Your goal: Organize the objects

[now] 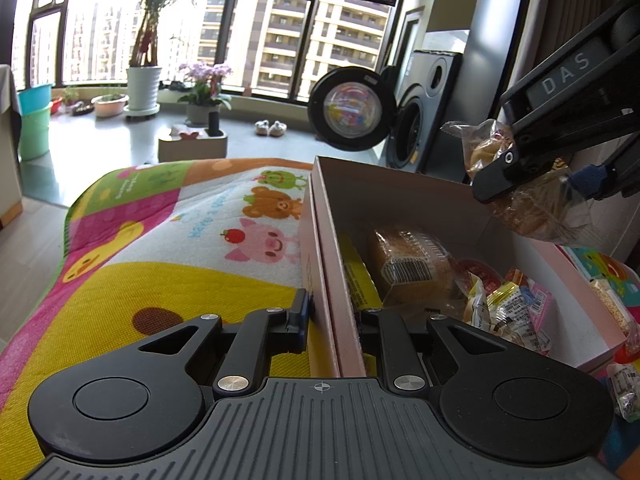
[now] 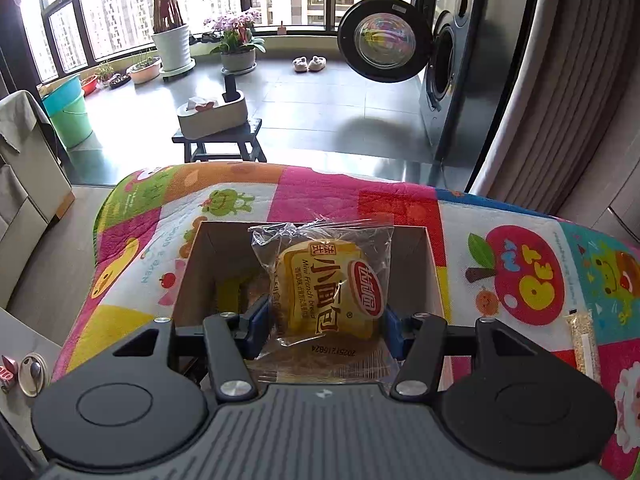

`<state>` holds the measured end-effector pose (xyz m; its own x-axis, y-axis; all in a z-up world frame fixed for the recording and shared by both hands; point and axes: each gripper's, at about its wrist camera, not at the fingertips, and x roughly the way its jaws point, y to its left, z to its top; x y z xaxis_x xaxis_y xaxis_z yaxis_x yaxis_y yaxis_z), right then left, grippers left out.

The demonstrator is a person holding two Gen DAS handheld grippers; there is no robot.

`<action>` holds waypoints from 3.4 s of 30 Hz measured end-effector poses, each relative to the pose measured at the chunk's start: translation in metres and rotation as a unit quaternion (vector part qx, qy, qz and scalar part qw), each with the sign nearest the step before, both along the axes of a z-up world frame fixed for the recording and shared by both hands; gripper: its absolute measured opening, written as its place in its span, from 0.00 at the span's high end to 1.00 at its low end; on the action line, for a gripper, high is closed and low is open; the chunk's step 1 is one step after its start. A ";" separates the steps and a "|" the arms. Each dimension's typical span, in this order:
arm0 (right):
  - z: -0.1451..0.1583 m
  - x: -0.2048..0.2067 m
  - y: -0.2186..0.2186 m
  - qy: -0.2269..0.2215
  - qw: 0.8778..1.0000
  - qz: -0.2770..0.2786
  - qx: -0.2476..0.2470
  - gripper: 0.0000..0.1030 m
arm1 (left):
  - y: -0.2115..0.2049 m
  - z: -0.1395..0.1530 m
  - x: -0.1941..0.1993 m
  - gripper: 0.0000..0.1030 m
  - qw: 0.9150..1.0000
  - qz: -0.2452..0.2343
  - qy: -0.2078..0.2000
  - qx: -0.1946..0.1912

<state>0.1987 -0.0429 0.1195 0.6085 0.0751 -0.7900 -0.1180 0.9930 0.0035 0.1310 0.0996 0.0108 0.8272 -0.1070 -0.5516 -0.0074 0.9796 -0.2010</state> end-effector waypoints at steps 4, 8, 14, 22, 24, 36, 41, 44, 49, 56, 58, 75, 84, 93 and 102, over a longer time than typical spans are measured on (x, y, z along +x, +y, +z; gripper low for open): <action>-0.010 0.009 0.000 -0.008 0.999 -0.015 -0.036 0.26 | 0.000 0.000 -0.001 0.83 1.000 0.000 0.001 -0.004; -0.005 0.003 -0.024 -0.018 0.999 -0.030 -0.033 0.25 | -0.001 0.000 -0.001 0.83 1.000 -0.001 0.002 -0.006; 0.008 -0.033 -0.074 -0.035 0.997 -0.060 -0.020 0.17 | 0.000 0.000 -0.001 0.83 1.000 -0.001 0.002 -0.006; -0.004 -0.073 -0.178 -0.012 0.986 -0.166 -0.015 0.15 | 0.000 0.000 -0.001 0.83 1.000 -0.001 0.001 -0.006; -0.014 -0.082 -0.204 0.005 0.980 -0.197 0.017 0.14 | 0.000 0.001 -0.001 0.83 1.000 -0.001 0.001 -0.006; -0.064 -0.056 -0.273 -0.003 0.958 -0.286 0.031 0.14 | 0.000 0.002 -0.002 0.83 1.000 0.000 0.001 -0.004; -0.081 -0.027 -0.259 -0.018 0.963 -0.268 0.001 0.15 | 0.000 0.002 -0.002 0.83 1.000 0.000 0.000 -0.003; -0.090 -0.016 -0.256 -0.005 0.963 -0.271 0.009 0.25 | 0.000 0.003 -0.003 0.83 1.000 0.000 0.001 -0.003; -0.093 -0.026 -0.253 0.000 0.962 -0.273 0.000 0.61 | 0.000 0.002 -0.003 0.83 1.000 -0.001 0.000 -0.003; -0.089 -0.080 -0.251 0.022 0.966 -0.258 0.002 0.70 | 0.000 0.003 -0.003 0.83 1.000 0.000 0.000 -0.003; -0.089 -0.107 -0.242 0.019 0.969 -0.247 -0.018 0.70 | 0.000 0.003 -0.003 0.83 1.000 0.000 0.000 -0.002; -0.086 -0.219 -0.155 -0.009 0.993 -0.110 -0.047 0.35 | 0.000 0.003 -0.003 0.83 1.000 0.000 0.000 -0.002; -0.097 -0.214 -0.156 -0.038 0.990 -0.128 -0.042 0.20 | 0.000 0.005 -0.005 0.83 1.000 -0.002 0.002 0.002; -0.099 -0.214 -0.151 -0.043 0.992 -0.121 -0.007 0.20 | -0.003 0.004 -0.006 0.83 1.000 -0.001 -0.002 0.013; -0.100 -0.211 -0.146 -0.040 0.990 -0.138 -0.005 0.15 | -0.001 0.002 -0.006 0.83 1.000 -0.004 0.003 0.003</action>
<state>-0.0124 -0.1892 0.0194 0.6659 -0.1102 -0.7378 0.1587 0.9873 -0.0043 0.1254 0.0990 0.0131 0.8234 -0.1105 -0.5566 0.0004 0.9810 -0.1942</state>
